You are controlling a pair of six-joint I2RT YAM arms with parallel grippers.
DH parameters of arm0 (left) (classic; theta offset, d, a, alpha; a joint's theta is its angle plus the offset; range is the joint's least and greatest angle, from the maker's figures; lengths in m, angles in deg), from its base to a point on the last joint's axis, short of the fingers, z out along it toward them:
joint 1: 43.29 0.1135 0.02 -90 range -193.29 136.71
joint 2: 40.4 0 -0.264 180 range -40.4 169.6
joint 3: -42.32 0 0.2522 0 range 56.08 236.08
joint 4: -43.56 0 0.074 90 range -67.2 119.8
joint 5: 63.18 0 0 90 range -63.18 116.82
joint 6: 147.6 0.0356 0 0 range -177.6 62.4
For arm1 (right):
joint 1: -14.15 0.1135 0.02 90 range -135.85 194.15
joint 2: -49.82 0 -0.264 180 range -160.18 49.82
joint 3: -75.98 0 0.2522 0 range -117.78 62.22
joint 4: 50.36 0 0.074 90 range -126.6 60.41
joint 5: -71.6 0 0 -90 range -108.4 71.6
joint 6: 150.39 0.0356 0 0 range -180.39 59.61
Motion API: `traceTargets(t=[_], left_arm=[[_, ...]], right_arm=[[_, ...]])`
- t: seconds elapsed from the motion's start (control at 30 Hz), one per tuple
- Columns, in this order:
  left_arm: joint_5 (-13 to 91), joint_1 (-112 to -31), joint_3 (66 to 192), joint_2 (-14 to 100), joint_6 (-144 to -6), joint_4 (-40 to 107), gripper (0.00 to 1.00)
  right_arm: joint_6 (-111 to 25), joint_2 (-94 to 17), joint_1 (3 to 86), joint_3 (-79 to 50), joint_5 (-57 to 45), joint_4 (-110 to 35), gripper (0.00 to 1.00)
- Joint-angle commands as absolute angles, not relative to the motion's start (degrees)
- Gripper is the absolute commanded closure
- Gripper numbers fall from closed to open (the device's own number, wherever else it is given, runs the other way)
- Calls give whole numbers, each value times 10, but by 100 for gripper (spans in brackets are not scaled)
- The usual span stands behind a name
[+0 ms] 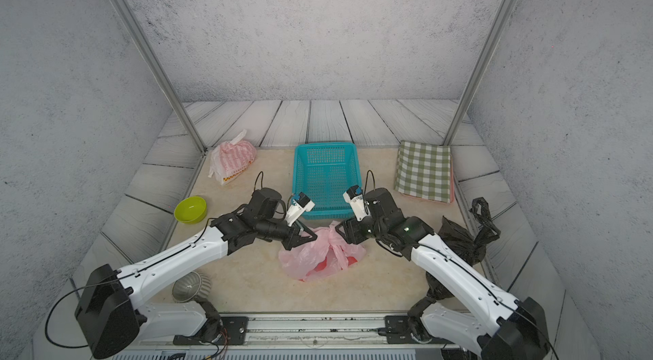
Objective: Untie the knot of a plastic bag & take out the apple
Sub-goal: Untie the plastic bag at the center of the board.
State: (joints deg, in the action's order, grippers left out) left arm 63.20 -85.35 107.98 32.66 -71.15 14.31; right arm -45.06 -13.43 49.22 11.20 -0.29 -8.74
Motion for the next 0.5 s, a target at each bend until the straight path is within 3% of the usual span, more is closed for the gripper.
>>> traceTargets(t=[0.0,0.47], left_arm=[[596,-850,1084,322,-716,135,100],[616,-850,1092,326,-723,149,100]], right_arm=[[-430,-151,492,125,43,-104,41],[-409,-200,493,133,66,-136,53]])
